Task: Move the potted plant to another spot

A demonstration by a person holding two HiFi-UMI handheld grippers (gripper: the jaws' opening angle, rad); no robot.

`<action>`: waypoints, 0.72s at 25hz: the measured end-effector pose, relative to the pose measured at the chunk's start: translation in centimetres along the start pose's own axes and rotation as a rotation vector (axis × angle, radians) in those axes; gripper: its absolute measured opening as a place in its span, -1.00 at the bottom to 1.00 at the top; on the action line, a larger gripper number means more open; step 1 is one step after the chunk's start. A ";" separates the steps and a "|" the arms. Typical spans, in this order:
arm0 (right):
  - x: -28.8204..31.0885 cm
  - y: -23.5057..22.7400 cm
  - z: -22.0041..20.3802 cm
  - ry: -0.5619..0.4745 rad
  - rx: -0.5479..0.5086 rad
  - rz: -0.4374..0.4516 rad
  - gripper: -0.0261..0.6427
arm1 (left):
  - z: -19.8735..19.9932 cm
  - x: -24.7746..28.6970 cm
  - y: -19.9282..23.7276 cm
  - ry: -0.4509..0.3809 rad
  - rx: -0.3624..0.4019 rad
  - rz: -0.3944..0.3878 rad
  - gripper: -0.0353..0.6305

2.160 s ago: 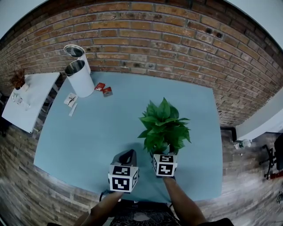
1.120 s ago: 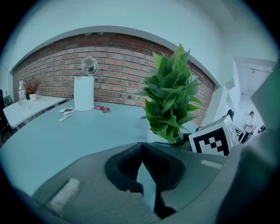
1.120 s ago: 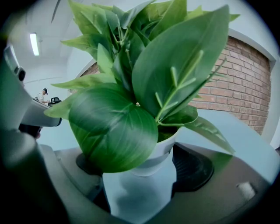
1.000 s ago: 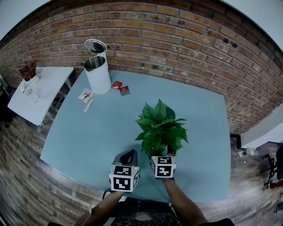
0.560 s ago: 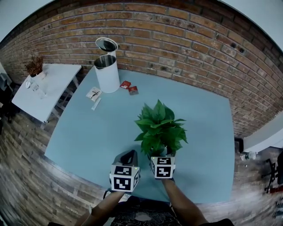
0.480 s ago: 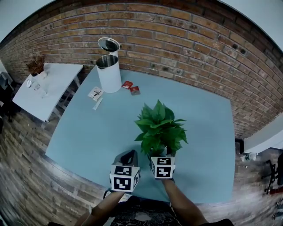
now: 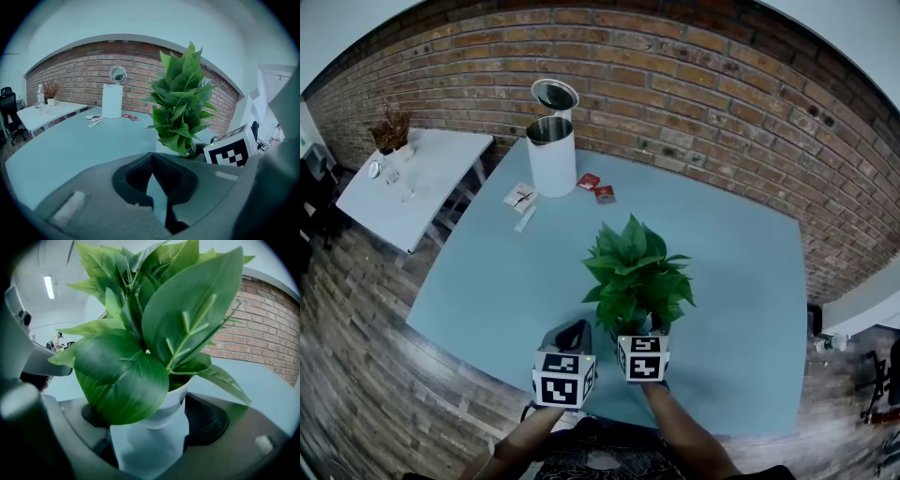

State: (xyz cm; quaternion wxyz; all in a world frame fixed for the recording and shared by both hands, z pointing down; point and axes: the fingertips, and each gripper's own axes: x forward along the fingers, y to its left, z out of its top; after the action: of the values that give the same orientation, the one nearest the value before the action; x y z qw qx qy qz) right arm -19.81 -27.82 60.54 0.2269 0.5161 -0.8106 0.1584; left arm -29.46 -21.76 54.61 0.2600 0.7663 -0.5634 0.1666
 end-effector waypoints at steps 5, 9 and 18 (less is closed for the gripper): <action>0.5 2.1 0.5 0.003 -0.009 0.027 0.39 | -0.1 -1.0 1.6 -0.007 -0.017 0.023 -0.90; 0.9 3.8 0.5 0.009 -0.021 0.050 0.39 | -0.6 -1.8 3.0 -0.012 -0.031 0.047 -0.90; 1.7 7.5 0.8 0.011 -0.061 0.103 0.39 | -1.2 -3.9 5.8 -0.023 -0.069 0.099 -0.90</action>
State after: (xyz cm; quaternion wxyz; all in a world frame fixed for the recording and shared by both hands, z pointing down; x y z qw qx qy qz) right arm -27.43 -26.39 60.55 0.2384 0.4655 -0.8394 0.1477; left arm -36.10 -19.32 54.67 0.2712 0.7300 -0.6089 0.1509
